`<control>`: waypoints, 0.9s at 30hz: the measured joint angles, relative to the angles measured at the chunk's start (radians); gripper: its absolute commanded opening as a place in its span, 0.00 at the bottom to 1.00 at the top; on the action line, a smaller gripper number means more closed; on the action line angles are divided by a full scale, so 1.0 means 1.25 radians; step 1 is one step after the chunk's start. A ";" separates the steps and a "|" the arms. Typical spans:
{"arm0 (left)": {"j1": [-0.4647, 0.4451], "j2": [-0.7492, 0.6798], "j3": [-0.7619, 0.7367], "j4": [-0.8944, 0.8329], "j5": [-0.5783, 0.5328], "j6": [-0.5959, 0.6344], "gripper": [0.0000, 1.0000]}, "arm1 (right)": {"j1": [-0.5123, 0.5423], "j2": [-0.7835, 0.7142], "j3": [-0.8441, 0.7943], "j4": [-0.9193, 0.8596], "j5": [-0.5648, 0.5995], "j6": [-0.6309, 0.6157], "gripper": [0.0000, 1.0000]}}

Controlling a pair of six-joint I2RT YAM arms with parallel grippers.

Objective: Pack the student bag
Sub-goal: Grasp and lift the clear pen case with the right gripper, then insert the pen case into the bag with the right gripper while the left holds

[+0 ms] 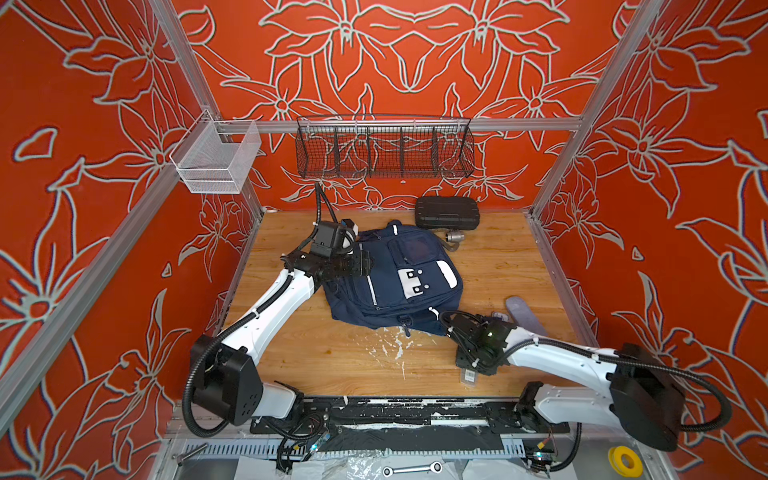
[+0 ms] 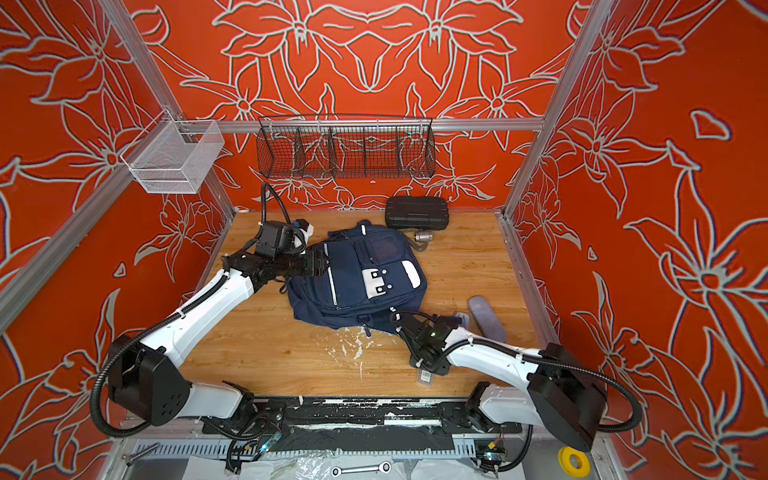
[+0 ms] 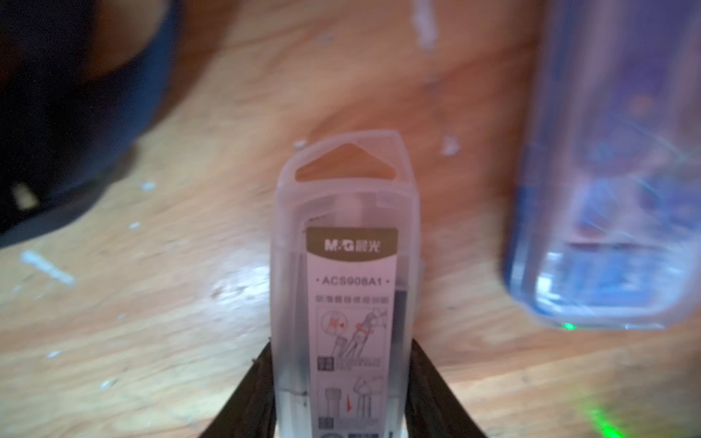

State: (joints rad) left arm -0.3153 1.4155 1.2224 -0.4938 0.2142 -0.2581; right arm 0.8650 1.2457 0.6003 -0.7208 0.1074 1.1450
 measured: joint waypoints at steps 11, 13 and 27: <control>0.000 0.009 0.018 -0.002 0.038 -0.008 0.72 | 0.006 0.010 0.250 0.018 0.034 -0.226 0.41; -0.001 0.013 0.024 -0.004 0.066 -0.020 0.72 | 0.006 0.036 0.331 0.052 0.030 -0.309 0.41; -0.025 -0.042 -0.075 0.031 0.114 -0.137 0.71 | 0.002 0.303 0.657 0.162 -0.098 -0.605 0.41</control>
State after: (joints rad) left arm -0.3466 1.3632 1.1290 -0.4553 0.3565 -0.4290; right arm 0.8673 1.6249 1.4220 -0.5182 -0.0154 0.3889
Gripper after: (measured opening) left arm 0.717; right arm 0.496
